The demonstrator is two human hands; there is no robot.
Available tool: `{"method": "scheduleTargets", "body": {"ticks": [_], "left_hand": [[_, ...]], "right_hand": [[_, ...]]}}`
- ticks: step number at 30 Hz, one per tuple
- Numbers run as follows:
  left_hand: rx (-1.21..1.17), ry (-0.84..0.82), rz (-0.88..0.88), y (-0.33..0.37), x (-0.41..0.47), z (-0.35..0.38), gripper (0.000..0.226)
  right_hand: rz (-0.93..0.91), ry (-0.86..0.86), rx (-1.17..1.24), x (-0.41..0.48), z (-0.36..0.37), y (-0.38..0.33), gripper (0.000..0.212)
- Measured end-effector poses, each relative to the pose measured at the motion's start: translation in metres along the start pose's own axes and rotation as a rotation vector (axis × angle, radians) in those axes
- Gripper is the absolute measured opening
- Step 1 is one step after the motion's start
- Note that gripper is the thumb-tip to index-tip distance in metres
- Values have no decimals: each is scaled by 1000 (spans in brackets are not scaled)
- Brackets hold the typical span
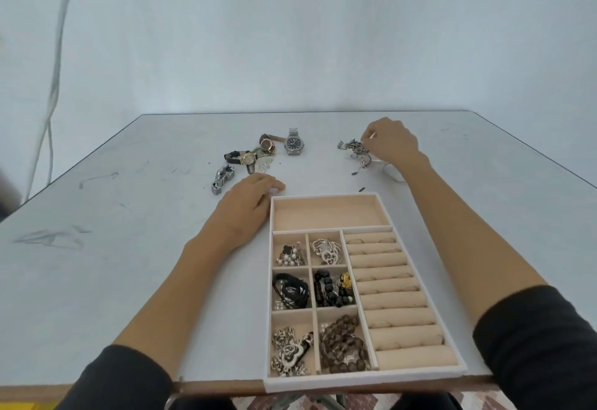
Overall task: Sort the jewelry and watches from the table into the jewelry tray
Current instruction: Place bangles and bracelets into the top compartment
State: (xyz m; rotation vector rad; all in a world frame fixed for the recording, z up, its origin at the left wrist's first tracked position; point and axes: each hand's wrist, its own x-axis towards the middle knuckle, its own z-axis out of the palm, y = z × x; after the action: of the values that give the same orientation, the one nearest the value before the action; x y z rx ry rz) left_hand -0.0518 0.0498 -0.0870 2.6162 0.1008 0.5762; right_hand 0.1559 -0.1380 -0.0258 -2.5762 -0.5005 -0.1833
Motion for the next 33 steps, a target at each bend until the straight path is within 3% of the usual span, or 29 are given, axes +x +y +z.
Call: {"method": "scheduleTargets", "body": {"ticks": [7, 18, 23, 27, 33], "left_hand": [[-17, -4, -6, -2, 0, 1, 31], [-10, -32, -19, 0, -1, -2, 31], [-28, -52, -40, 5, -3, -5, 42], [-21, -40, -32, 2, -3, -4, 30], [-23, -32, -16, 1, -2, -2, 30]], "right_hand": [[16, -56, -17, 0, 6, 8, 15], [-6, -129, 24, 4, 6, 9, 17], [-8, -208, 323, -5, -7, 12, 10], [28, -279, 636, -13, -16, 14, 13], [-3, -339, 844, -18, -29, 15, 7]]}}
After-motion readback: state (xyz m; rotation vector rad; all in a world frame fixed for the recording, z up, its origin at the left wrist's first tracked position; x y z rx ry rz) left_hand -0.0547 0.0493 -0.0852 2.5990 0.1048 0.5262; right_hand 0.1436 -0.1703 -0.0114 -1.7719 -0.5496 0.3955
